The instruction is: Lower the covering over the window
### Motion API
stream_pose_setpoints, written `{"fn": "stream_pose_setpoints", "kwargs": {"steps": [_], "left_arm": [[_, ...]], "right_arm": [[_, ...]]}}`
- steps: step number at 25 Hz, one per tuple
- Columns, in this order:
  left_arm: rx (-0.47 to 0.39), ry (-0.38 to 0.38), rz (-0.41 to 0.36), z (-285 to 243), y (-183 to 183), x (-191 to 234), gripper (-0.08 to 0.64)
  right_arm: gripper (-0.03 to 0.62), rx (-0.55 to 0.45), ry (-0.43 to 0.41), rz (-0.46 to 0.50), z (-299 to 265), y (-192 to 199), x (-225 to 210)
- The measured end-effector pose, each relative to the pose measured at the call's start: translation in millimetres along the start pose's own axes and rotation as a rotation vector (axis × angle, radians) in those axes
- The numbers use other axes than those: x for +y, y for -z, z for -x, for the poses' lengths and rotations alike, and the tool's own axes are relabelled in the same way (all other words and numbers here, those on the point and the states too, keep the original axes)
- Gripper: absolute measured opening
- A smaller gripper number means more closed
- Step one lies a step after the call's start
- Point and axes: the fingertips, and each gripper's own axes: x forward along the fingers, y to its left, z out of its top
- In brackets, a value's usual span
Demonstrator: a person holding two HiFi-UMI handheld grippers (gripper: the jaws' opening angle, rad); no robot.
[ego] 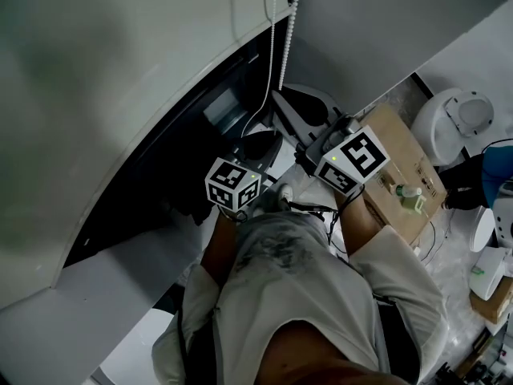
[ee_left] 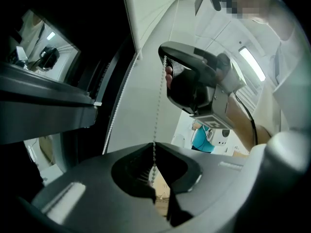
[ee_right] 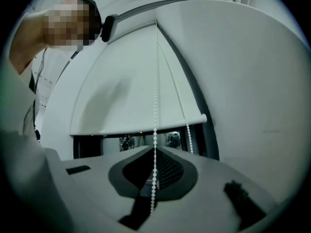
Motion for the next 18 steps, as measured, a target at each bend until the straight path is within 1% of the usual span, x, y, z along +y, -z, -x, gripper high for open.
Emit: {"fn": "stream_pose_setpoints", "kwargs": {"steps": [8,12,15,18], "left_arm": [[0.076,-0.019,0.04,-4.7,42.2,11.2,0.018],[0.115,-0.021,0.058,-5.6,66.6,15.2,0.018],[0.135,-0.014,0.067,-5.7,82.9,14.2,0.018],[0.14,0.009,0.062,-3.0,88.6,8.0,0.021]], "right_arm": [[0.022,0.078,0.017,-0.057,0.6,44.4,-4.7],[0.021,0.124,0.036,-0.081,1.9,73.0,-7.2],[0.022,0.162,0.048,-0.101,4.4,93.3,-8.6],[0.023,0.185,0.056,-0.121,8.3,105.9,-8.3]]}}
